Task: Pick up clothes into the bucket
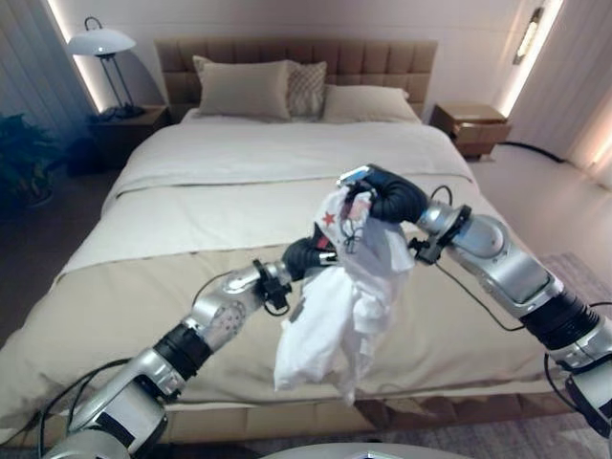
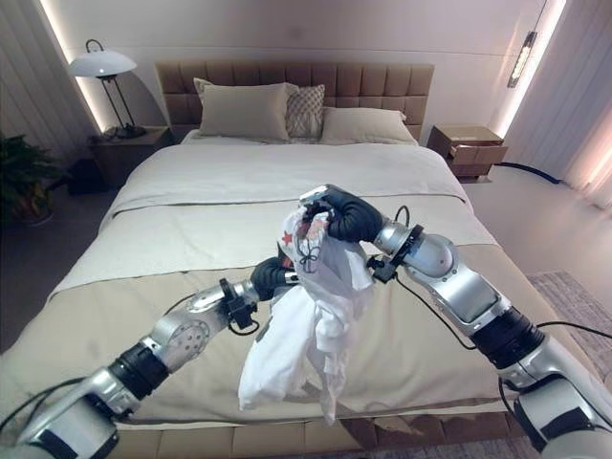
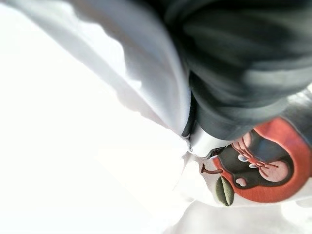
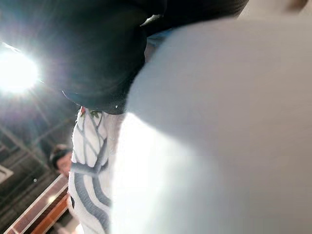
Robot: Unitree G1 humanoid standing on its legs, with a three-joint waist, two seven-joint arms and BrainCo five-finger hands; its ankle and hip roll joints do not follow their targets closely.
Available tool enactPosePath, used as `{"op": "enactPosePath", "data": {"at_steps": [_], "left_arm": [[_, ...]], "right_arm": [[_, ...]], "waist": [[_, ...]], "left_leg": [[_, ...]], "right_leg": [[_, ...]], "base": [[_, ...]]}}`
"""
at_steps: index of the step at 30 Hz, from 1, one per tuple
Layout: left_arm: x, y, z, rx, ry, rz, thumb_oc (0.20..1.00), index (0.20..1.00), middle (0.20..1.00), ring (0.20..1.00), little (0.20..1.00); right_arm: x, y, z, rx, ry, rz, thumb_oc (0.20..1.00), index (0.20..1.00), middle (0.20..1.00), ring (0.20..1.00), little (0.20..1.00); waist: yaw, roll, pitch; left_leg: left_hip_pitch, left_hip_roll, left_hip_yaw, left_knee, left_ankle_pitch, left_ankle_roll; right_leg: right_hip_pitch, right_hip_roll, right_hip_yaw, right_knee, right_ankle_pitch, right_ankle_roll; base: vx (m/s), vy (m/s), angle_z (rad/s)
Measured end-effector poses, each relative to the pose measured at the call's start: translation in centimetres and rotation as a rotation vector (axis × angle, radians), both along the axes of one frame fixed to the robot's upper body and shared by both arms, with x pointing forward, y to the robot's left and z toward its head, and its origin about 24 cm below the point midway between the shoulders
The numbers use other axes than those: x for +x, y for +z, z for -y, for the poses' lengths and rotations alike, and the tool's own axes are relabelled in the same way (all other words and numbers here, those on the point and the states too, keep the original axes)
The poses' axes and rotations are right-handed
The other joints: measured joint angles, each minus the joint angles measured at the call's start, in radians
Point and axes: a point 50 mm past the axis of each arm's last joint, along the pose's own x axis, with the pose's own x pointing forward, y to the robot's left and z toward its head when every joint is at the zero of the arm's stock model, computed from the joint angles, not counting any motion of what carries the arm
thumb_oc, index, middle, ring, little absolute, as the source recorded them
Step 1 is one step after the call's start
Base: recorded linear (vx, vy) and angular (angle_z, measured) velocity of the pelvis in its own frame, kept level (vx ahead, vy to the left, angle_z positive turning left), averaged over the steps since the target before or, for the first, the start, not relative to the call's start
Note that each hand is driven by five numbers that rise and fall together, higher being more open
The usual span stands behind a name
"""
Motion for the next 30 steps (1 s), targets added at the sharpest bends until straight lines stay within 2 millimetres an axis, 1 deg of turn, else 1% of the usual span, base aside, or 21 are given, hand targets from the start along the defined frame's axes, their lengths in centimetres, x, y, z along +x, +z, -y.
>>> {"op": "enactPosePath", "data": {"at_steps": [1,3,5,9,10,11,12,15,16,18,20,21,22,23,24,25,26,27,28,29,30], "left_arm": [[-0.1,-0.2,-0.2,0.008,0.026,0.005,0.2,0.2,0.2,0.2,0.2],[-0.4,-1.1,-1.1,0.043,0.149,0.016,0.2,0.2,0.2,0.2,0.2],[-0.6,-1.8,-2.3,0.089,0.249,0.014,0.2,0.2,0.2,0.2,0.2],[-1.2,-2.6,-4.9,0.126,0.46,0.028,0.2,0.2,0.2,0.2,0.2],[-1.6,-3.0,-6.0,0.149,0.526,0.031,0.2,0.2,0.2,0.2,0.2],[-2.0,-3.3,-6.6,0.168,0.563,0.037,0.2,0.2,0.2,0.2,0.2],[-2.6,-3.8,-7.8,0.194,0.634,0.032,0.2,0.2,0.2,0.2,0.2],[-3.6,-4.4,-9.3,0.27,0.7,0.045,0.2,0.2,0.2,0.2,0.2],[-4.5,-5.0,-10.2,0.28,0.761,0.029,0.2,0.2,0.2,0.2,0.2],[-5.1,-5.4,-11.0,0.306,0.799,0.017,0.2,0.2,0.2,0.2,0.2],[-5.4,-5.4,-11.6,0.3,0.861,0.023,0.2,0.2,0.2,0.2,0.2],[-5.5,-5.3,-11.8,0.302,0.874,0.025,0.2,0.2,0.2,0.2,0.2],[-5.6,-5.3,-11.9,0.297,0.885,0.024,0.2,0.2,0.2,0.2,0.2],[-5.6,-5.3,-12.0,0.291,0.902,0.026,0.2,0.2,0.2,0.2,0.2],[-5.8,-5.2,-12.2,0.294,0.912,0.028,0.2,0.2,0.2,0.2,0.2],[-5.7,-4.9,-12.3,0.295,0.929,0.052,0.2,0.2,0.2,0.2,0.2],[-5.9,-5.0,-12.3,0.299,0.936,0.055,0.2,0.2,0.2,0.2,0.2],[-5.4,-4.0,-12.0,0.273,0.944,0.101,0.2,0.2,0.2,0.2,0.2],[-5.0,-3.6,-11.8,0.259,0.948,0.12,0.2,0.2,0.2,0.2,0.2],[-4.7,-3.0,-11.6,0.241,0.96,0.148,0.2,0.2,0.2,0.2,0.2],[-4.9,-3.2,-12.0,0.262,0.982,0.144,0.2,0.2,0.2,0.2,0.2]], "right_arm": [[-0.1,-0.3,0.2,0.001,-0.011,-0.003,1.0,1.0,1.0,1.0,1.0],[-0.2,-1.1,1.3,0.039,-0.084,-0.014,1.0,1.0,1.0,1.0,1.0],[-0.2,-1.3,1.9,0.052,-0.124,-0.01,1.0,1.0,1.0,1.0,1.0],[-0.3,-1.4,3.0,0.111,-0.202,-0.001,1.0,1.0,1.0,1.0,1.0],[-0.4,-1.7,3.7,0.15,-0.245,-0.007,1.0,1.0,1.0,1.0,1.0],[-0.5,-2.0,4.1,0.169,-0.271,-0.013,1.0,1.0,1.0,1.0,1.0],[-0.7,-2.6,5.0,0.189,-0.327,-0.025,1.0,1.0,1.0,1.0,1.0],[-0.6,-3.4,5.3,0.228,-0.372,-0.045,1.0,1.0,1.0,1.0,1.0],[-0.6,-4.1,5.2,0.242,-0.393,-0.059,1.0,1.0,1.0,1.0,1.0],[-0.8,-4.7,5.4,0.216,-0.414,-0.064,1.0,1.0,1.0,1.0,1.0],[-1.0,-5.1,6.1,0.193,-0.459,-0.056,1.0,1.0,1.0,1.0,1.0],[-0.9,-5.3,6.2,0.18,-0.469,-0.051,1.0,1.0,1.0,1.0,1.0],[-0.9,-5.4,6.3,0.18,-0.48,-0.053,1.0,1.0,1.0,1.0,1.0],[-0.9,-5.9,6.6,0.171,-0.502,-0.063,1.0,1.0,1.0,1.0,1.0],[-0.8,-6.1,6.6,0.164,-0.508,-0.067,1.0,1.0,1.0,1.0,1.0],[-1.1,-6.7,7.1,0.164,-0.539,-0.083,1.0,1.0,1.0,1.0,1.0],[-1.2,-7.1,7.4,0.164,-0.555,-0.093,1.0,1.0,1.0,1.0,1.0],[-1.6,-8.0,8.1,0.17,-0.597,-0.118,1.0,1.0,1.0,1.0,1.0],[-1.7,-8.6,8.6,0.179,-0.628,-0.135,1.0,1.0,1.0,1.0,1.0],[-2.2,-9.4,9.1,0.186,-0.665,-0.162,1.0,1.0,1.0,1.0,1.0],[-2.1,-10.2,8.9,0.178,-0.671,-0.191,1.0,1.0,1.0,1.0,1.0]], "waist": [[0.006,0.0,0.0],[0.017,0.0,0.0],[0.03,0.0,0.0],[0.034,-0.002,0.001],[0.051,-0.003,0.002],[0.057,-0.004,0.002],[0.054,-0.007,0.004],[0.061,-0.007,0.007],[0.056,-0.007,0.008],[0.063,-0.006,0.017],[0.082,-0.005,0.037],[0.097,0.002,0.043],[0.1,0.005,0.047],[0.089,0.004,0.058],[0.109,0.01,0.063],[0.104,0.005,0.074],[0.121,0.019,0.083],[0.115,0.014,0.101],[0.119,0.006,0.104],[0.109,0.006,0.118],[0.136,0.018,0.136]], "left_leg": [[-0.002,0.0,-0.003,0.0,0.0,0.0],[-0.003,-0.001,-0.018,0.0,-0.002,0.004],[-0.014,0.0,-0.023,0.0,-0.002,0.006],[-0.02,0.002,-0.03,-0.001,-0.001,0.008],[-0.018,0.004,-0.033,-0.001,-0.001,0.008],[-0.021,0.005,-0.035,-0.001,-0.001,0.008],[-0.019,0.005,-0.038,-0.001,-0.001,0.008],[-0.022,0.004,-0.05,0.003,0.0,0.008],[-0.017,0.004,-0.05,0.005,0.0,0.008],[-0.017,0.004,-0.054,0.005,-0.001,0.009],[-0.016,0.005,-0.068,0.013,-0.001,0.009],[-0.021,0.005,-0.084,0.013,-0.002,0.009],[-0.021,0.005,-0.092,0.014,-0.001,0.009],[-0.016,0.005,-0.106,0.019,-0.001,0.009],[-0.022,0.004,-0.119,0.022,-0.001,0.009],[-0.039,0.006,-0.155,0.045,-0.003,0.004],[-0.067,0.0,-0.191,0.063,0.018,-0.013],[-0.115,0.002,-0.249,0.089,0.012,-0.028],[-0.15,0.011,-0.285,0.105,0.033,-0.023],[-0.194,0.013,-0.301,0.11,0.041,-0.033],[-0.213,0.044,-0.235,0.093,0.026,0.022]], "right_leg": [[0.0,0.0,-0.002,0.0,0.0,0.0],[0.006,-0.001,-0.011,0.0,-0.004,0.0],[0.006,-0.001,-0.019,0.0,-0.007,0.003],[0.009,-0.003,-0.03,0.0,-0.01,0.004],[0.009,-0.002,-0.032,0.0,-0.011,0.003],[0.009,-0.001,-0.032,0.0,-0.012,0.004],[0.011,-0.001,-0.035,-0.001,-0.016,0.005],[0.014,-0.002,-0.044,0.0,-0.016,0.006],[0.021,-0.002,-0.046,0.0,-0.02,0.008],[0.029,-0.002,-0.052,0.0,-0.022,0.007],[0.044,-0.002,-0.062,0.0,-0.026,0.008],[0.049,-0.001,-0.075,0.003,-0.028,0.009],[0.052,-0.001,-0.082,0.009,-0.031,0.008],[0.065,-0.002,-0.094,0.019,-0.044,0.009],[0.07,0.004,-0.109,0.024,-0.046,0.009],[0.079,0.005,-0.137,0.037,-0.064,0.006],[0.077,0.018,-0.166,0.051,-0.065,0.003],[0.08,0.031,-0.213,0.067,-0.094,-0.003],[0.057,0.031,-0.232,0.093,-0.111,-0.01],[0.061,0.038,-0.281,0.093,-0.131,-0.018],[0.03,0.035,-0.289,0.145,-0.156,-0.039]], "base": [[0.01,-0.015,0.08],[0.01,-0.017,0.15],[0.01,-0.02,0.12],[0.01,-0.02,0.08],[0.0,0.0,0.0],[0.01,-0.037,0.05],[0.0,-0.031,0.06],[0.01,-0.043,0.11],[0.01,-0.026,0.04],[0.01,-0.058,0.09],[0.0,-0.074,0.18],[-0.01,-0.07,0.25],[-0.1,-0.119,0.34],[-0.09,-0.094,0.34],[-0.25,-0.182,0.58],[-0.16,-0.096,0.64],[-0.39,-0.143,1.17],[-0.23,-0.054,1.18],[-0.38,-0.031,1.74],[-0.26,0.019,1.28],[-0.35,0.02,1.07]]}}
